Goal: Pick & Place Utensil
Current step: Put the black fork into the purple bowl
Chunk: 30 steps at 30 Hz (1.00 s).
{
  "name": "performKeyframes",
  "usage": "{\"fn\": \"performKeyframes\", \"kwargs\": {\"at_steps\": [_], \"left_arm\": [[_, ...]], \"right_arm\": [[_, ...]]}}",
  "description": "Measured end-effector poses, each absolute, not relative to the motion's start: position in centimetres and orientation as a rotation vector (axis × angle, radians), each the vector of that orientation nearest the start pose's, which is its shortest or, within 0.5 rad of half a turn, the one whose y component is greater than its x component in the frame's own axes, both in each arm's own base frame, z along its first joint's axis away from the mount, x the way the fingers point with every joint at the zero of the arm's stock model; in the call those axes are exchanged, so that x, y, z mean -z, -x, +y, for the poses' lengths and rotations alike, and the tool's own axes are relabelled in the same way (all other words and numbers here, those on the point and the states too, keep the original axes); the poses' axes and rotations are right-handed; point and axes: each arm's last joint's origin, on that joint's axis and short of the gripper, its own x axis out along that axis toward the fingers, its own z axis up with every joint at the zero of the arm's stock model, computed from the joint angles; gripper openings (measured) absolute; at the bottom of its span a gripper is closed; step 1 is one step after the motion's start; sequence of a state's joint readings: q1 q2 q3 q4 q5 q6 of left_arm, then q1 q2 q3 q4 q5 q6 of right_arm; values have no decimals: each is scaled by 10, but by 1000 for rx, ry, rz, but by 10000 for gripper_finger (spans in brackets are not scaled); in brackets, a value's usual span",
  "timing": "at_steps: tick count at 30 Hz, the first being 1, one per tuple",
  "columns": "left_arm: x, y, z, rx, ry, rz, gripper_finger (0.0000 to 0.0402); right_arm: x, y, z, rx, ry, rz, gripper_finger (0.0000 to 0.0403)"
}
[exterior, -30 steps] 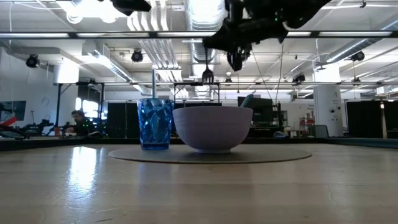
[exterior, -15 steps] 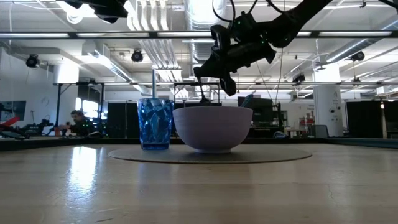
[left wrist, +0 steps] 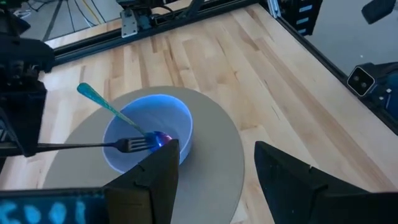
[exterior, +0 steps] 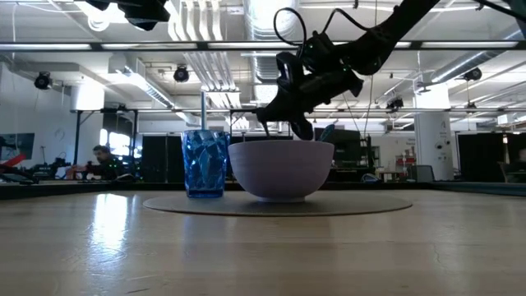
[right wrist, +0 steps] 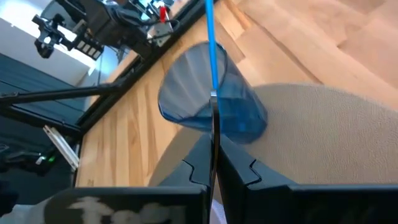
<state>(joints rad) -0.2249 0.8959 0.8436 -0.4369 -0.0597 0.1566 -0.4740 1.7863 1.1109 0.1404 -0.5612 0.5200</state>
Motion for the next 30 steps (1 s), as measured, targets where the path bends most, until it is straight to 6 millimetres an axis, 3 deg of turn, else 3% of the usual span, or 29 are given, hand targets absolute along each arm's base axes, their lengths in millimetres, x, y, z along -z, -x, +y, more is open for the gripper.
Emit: {"fn": "performKeyframes", "kwargs": {"at_steps": [15, 30], "left_arm": [[-311, -184, -40, 200, -223, 470, 202], [-311, -184, -40, 199, -223, 470, 202]], "right_arm": [[-195, -346, -160, 42, -799, 519, 8], [-194, -349, -150, 1, -770, 533, 8]]}}
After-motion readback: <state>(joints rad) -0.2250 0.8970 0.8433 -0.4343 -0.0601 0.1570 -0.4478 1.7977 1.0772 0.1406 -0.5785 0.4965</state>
